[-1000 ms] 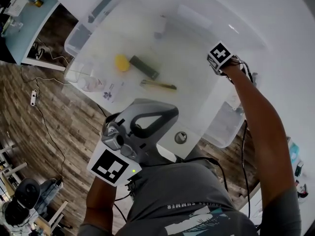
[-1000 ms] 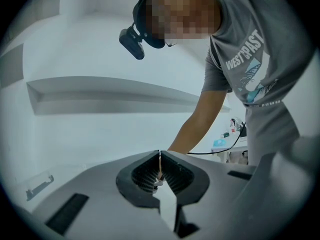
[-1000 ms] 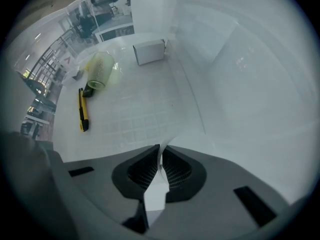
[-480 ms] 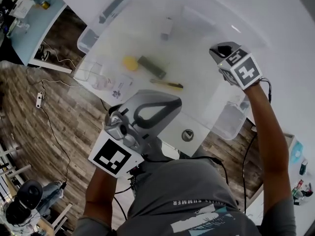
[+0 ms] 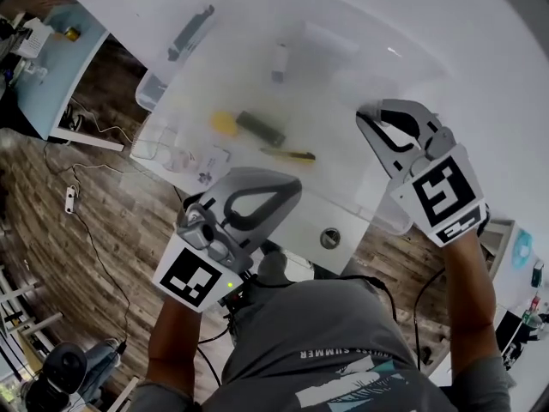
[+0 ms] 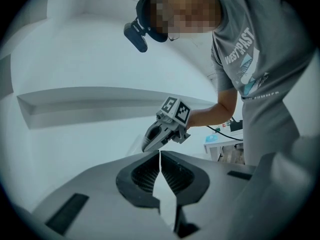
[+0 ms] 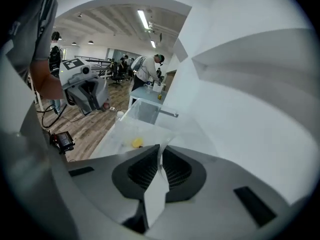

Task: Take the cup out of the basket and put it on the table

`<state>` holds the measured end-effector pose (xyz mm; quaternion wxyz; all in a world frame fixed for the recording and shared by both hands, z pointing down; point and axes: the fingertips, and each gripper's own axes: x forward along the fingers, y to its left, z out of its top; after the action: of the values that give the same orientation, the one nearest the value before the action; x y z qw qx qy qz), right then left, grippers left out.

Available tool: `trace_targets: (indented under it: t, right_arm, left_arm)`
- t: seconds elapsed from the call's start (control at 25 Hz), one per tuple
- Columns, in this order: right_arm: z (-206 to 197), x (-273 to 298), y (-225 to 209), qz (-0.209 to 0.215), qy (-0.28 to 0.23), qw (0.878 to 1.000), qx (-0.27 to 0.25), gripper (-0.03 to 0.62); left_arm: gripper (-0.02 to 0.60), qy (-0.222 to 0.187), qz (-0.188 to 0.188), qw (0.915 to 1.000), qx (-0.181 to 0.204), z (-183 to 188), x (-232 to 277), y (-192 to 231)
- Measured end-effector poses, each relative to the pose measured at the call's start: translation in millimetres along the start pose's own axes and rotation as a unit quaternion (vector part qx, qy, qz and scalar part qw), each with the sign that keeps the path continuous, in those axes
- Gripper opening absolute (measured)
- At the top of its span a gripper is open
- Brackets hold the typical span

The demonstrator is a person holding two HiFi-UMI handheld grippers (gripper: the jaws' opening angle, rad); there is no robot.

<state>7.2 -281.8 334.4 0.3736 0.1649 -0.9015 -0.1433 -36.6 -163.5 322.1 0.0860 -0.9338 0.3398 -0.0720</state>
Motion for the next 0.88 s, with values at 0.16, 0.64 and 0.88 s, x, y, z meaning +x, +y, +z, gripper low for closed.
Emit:
trace_targets:
  t: [0.16, 0.64, 0.88]
  right_arm:
    - [23.5, -19.7, 23.5, 0.002, -0.024, 1.0, -0.018, 0.029]
    - [53.4, -33.3, 96.1, 0.029, -0.037, 0.999, -0.006, 0.029]
    - [61.2, -20.4, 142.1, 0.067, -0.044, 0.997, 0.007, 0.029]
  left_arm:
    - [0.015, 0.0, -0.002, 1.0, 0.003, -0.2, -7.9, 0.8]
    - [0.015, 0.023, 0.013, 0.9996, 0.008, -15.9, -44.8, 8.2]
    - [0.015, 0.045, 0.032, 0.9984, -0.006, -35.0, -71.4, 13.8]
